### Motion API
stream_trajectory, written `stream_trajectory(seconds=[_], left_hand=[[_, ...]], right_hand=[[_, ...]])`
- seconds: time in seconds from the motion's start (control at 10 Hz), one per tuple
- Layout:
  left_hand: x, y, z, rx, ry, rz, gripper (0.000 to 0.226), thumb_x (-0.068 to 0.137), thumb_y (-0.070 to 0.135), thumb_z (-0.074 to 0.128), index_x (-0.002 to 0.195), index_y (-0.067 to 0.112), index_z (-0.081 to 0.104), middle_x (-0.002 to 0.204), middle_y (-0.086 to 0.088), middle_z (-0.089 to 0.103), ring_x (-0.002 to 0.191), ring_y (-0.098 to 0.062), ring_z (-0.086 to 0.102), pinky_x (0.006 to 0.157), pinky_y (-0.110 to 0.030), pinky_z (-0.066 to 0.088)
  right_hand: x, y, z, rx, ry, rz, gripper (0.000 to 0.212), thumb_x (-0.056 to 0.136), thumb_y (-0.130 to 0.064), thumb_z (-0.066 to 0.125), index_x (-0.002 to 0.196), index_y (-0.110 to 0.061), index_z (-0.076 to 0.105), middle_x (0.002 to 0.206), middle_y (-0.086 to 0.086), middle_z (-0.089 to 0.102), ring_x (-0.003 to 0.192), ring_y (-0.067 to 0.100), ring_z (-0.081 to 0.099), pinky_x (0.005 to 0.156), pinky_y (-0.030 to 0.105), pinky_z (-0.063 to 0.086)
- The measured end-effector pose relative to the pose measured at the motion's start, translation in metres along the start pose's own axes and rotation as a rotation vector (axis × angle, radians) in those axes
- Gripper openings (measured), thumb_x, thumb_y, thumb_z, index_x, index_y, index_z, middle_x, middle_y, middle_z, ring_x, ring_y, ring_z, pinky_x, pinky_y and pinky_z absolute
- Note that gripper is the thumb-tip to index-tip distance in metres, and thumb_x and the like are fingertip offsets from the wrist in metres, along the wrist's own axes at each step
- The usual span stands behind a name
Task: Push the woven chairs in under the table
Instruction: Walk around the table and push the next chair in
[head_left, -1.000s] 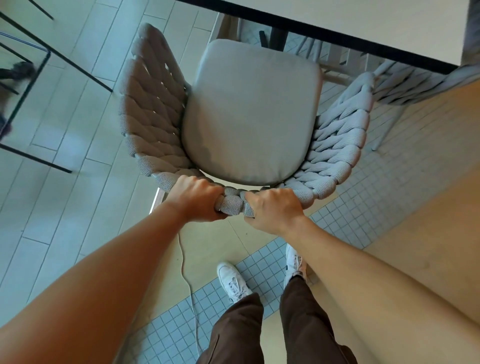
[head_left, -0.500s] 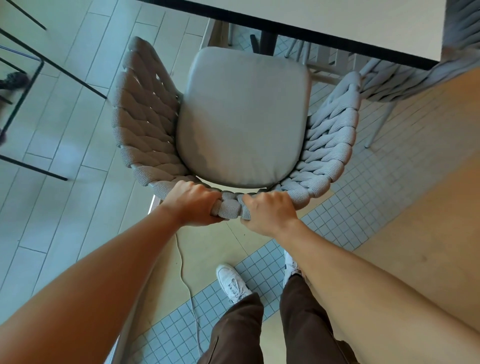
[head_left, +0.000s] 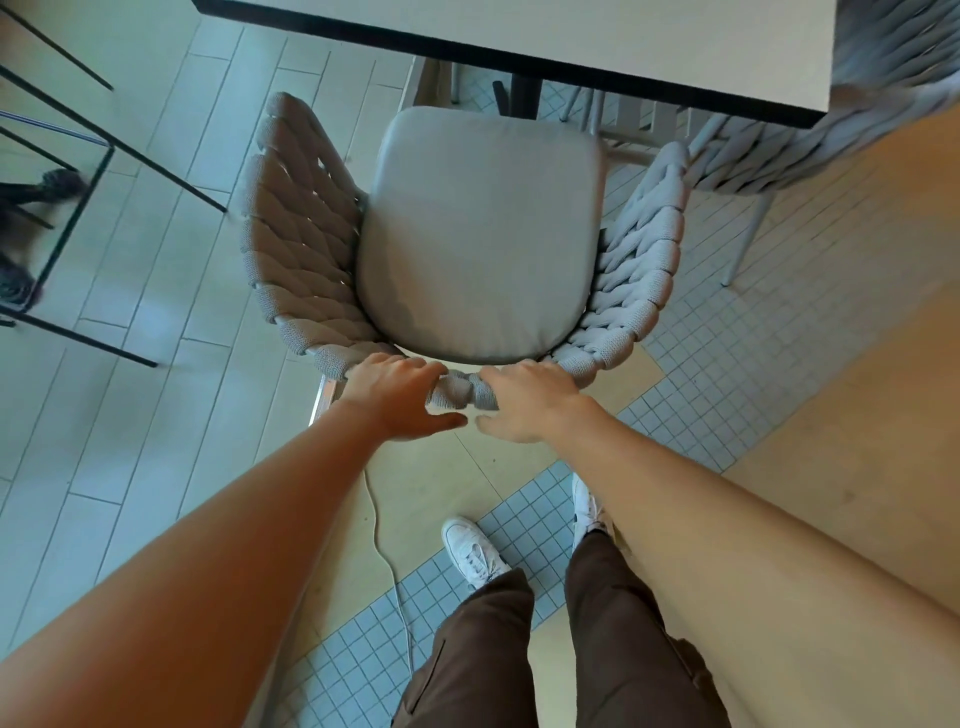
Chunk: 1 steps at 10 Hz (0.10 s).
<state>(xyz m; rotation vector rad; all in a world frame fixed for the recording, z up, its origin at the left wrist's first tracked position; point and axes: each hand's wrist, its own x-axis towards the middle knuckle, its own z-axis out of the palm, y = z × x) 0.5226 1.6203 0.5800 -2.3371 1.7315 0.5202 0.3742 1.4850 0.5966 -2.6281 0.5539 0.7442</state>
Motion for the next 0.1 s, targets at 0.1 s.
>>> stream_trajectory(seconds=[0.1], left_hand=[[-0.0114,0.0166,-0.0151,-0.041,0.005,-0.009,0.091,0.077,0.094,0.035,0.142,0.032,0.049,0.137,0.004,0.063,0.122,-0.024,0.061,0.097,-0.040,0.049]], right_hand=[[-0.0225,0.0038,-0.0137,-0.002,-0.049,-0.029,0.073,0.093,-0.058,0.054,0.153,-0.022,0.034,0.155,0.006,0.044,0.145,0.030,0.031,0.116,0.047,0.026]])
